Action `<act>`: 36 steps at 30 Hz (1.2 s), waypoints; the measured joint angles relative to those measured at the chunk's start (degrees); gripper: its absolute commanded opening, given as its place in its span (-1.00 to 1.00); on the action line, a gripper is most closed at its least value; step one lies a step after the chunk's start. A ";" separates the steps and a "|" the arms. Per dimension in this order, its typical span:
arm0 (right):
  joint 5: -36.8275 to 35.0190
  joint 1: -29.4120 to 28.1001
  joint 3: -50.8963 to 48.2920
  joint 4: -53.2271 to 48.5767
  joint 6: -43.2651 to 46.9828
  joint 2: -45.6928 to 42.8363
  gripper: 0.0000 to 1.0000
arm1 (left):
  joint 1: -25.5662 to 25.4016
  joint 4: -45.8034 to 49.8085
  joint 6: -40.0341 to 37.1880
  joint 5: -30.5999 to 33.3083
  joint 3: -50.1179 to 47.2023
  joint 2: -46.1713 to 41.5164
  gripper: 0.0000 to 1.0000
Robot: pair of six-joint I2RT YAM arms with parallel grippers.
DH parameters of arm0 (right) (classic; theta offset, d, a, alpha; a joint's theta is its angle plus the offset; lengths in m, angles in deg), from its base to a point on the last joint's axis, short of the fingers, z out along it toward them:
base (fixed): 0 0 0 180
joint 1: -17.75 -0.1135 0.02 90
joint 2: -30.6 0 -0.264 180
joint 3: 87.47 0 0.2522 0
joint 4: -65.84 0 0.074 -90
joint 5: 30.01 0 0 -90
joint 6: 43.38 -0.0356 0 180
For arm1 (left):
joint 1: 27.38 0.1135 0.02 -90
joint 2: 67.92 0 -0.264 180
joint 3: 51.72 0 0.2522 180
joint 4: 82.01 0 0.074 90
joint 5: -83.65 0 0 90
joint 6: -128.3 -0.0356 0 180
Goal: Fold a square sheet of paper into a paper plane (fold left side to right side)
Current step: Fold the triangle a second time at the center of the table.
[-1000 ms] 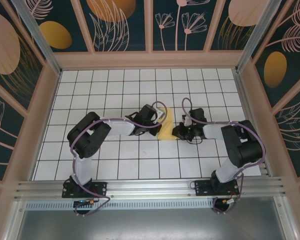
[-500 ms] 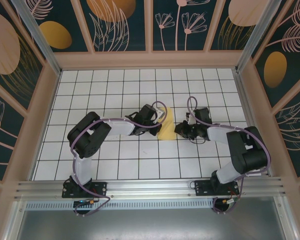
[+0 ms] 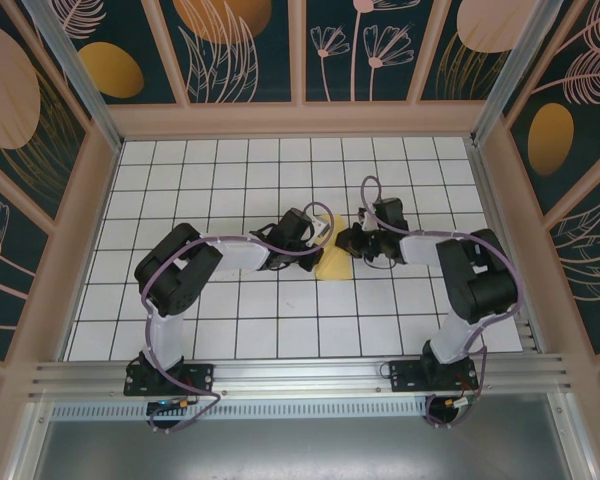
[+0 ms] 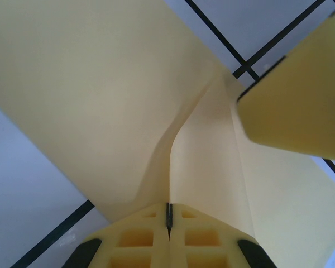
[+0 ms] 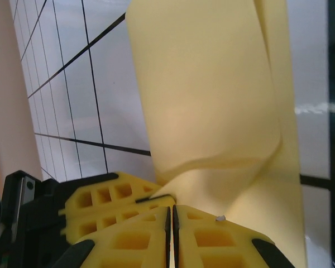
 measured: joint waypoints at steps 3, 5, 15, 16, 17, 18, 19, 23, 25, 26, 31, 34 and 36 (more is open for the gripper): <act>-0.02 -0.46 0.96 0.13 -0.42 2.03 -0.72 | 0.00 0.00 0.00 -0.02 0.00 0.00 -1.00; -0.09 -0.72 1.22 0.15 -0.39 3.37 -0.72 | 0.00 0.00 0.00 -0.02 0.00 0.02 -1.00; -1.75 -1.29 1.73 -1.33 0.50 5.03 -0.72 | 0.00 -0.24 -0.02 -0.13 0.00 0.11 -1.00; -1.97 -1.33 1.95 -1.75 0.74 5.01 -0.72 | 0.00 -0.28 -0.02 -0.15 0.00 0.11 -1.00; -2.19 -1.40 2.05 -2.05 1.01 5.03 -0.72 | 0.00 -0.31 -0.02 -0.17 0.00 0.11 -1.00; -2.40 -1.46 2.19 -2.32 1.16 5.03 -0.72 | 0.00 -0.33 -0.02 -0.17 0.00 0.11 -1.00; -2.47 -1.46 2.27 -2.62 1.36 5.03 -0.72 | 0.00 -0.33 0.00 -0.20 0.00 0.11 -1.00; -2.58 -1.46 2.45 -2.97 1.64 5.11 -0.72 | 0.00 -0.31 0.00 -0.15 0.00 -0.02 -0.84; -2.54 -1.46 2.56 -3.13 1.86 5.20 -0.72 | 0.00 0.04 0.07 0.07 -0.07 -0.63 -0.70; -2.56 -1.46 2.58 -3.15 2.03 5.20 -0.72 | -0.02 0.26 0.13 0.42 -0.13 -1.36 -0.63; -2.54 -1.46 2.58 -3.19 2.40 5.20 -0.72 | 0.00 0.68 0.35 3.08 -1.99 -8.26 -0.34; -2.54 -1.46 2.58 -3.19 2.43 5.20 -0.72 | 0.00 0.28 1.14 3.23 -3.63 -12.50 -0.33; -2.51 -1.46 2.58 -3.17 2.43 5.20 -0.72 | 0.00 -0.85 2.12 2.25 -5.14 -14.16 -0.33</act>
